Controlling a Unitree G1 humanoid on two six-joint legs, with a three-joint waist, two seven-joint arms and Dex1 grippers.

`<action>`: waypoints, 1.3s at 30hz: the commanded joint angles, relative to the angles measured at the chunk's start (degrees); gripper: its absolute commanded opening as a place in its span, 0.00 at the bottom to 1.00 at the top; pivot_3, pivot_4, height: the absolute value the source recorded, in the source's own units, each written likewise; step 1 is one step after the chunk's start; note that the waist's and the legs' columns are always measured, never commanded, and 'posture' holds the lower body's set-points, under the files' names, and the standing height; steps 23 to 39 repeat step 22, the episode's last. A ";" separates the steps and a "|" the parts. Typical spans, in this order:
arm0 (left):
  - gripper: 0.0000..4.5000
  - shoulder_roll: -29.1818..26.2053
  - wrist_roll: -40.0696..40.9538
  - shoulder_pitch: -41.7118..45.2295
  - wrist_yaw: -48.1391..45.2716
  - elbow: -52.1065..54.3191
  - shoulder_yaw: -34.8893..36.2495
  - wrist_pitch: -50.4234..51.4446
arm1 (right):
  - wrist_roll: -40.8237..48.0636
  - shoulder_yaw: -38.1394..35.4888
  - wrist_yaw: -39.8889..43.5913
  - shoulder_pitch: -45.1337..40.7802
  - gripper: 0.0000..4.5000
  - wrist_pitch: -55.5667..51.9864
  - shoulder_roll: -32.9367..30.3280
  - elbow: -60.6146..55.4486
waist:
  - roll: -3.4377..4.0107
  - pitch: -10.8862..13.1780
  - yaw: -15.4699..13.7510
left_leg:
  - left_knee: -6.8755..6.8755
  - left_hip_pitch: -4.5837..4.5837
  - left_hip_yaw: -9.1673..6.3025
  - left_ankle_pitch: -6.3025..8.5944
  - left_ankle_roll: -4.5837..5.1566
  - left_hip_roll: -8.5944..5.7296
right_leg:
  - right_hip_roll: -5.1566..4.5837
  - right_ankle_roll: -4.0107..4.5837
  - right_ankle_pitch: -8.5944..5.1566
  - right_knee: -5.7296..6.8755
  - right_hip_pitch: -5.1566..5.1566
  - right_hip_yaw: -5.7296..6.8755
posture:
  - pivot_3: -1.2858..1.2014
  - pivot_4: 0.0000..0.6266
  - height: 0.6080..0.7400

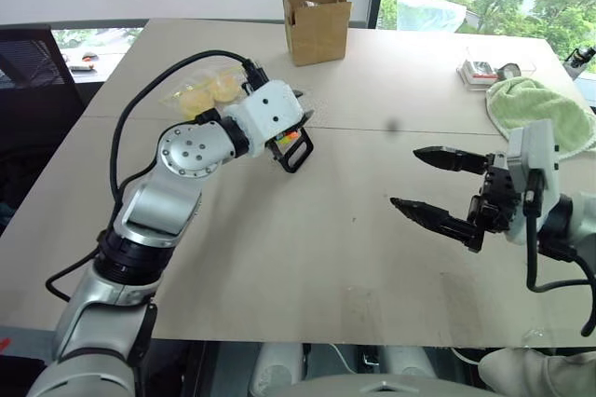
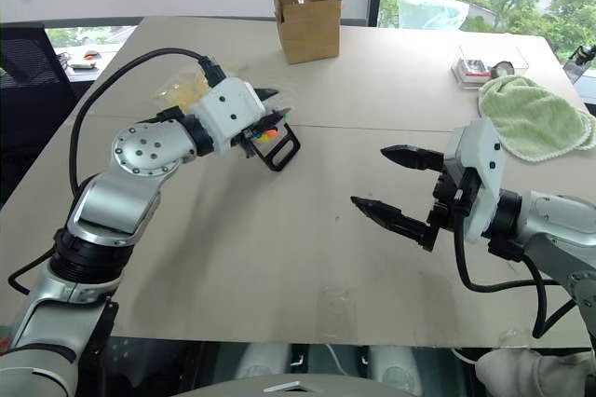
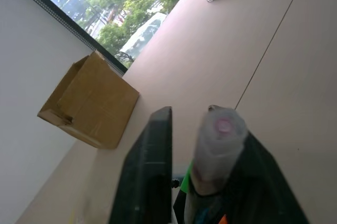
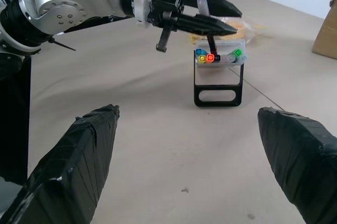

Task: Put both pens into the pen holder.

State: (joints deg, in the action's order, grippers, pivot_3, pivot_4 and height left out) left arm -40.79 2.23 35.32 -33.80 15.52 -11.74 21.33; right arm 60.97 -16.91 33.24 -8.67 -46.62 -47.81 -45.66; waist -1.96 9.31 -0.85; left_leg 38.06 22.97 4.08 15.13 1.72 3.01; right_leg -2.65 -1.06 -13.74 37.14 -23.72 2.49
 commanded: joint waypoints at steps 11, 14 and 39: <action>0.95 6.29 31.22 -17.12 -6.95 14.11 21.57 13.99 | -7.75 -5.73 -3.40 7.83 1.00 2.71 -3.57 -2.26 | 0.01 -0.01 0.94 | 0.18 -0.10 0.05 -0.10 -0.20 0.13 | -0.13 -0.02 0.01 0.22 0.02 -0.22 | 0.52 0.24 1.00; 0.95 5.29 35.61 -25.82 -5.50 17.92 27.18 17.62 | -12.01 -6.76 -4.30 15.10 1.00 2.58 -3.04 -3.00 | -0.02 -0.02 0.64 | 0.17 -0.14 -0.05 -0.10 -0.21 0.14 | 0.02 -0.03 -0.01 0.35 0.02 -0.05 | 0.52 0.24 1.00; 0.95 2.42 35.16 -46.14 -6.88 22.37 33.73 16.52 | -20.46 -11.80 0.33 30.31 1.00 7.91 0.68 1.71 | -0.11 -0.09 -0.14 | 0.34 -0.29 0.03 0.04 0.06 0.09 | -0.05 0.00 -0.26 0.45 0.12 -0.14 | 0.52 0.24 1.00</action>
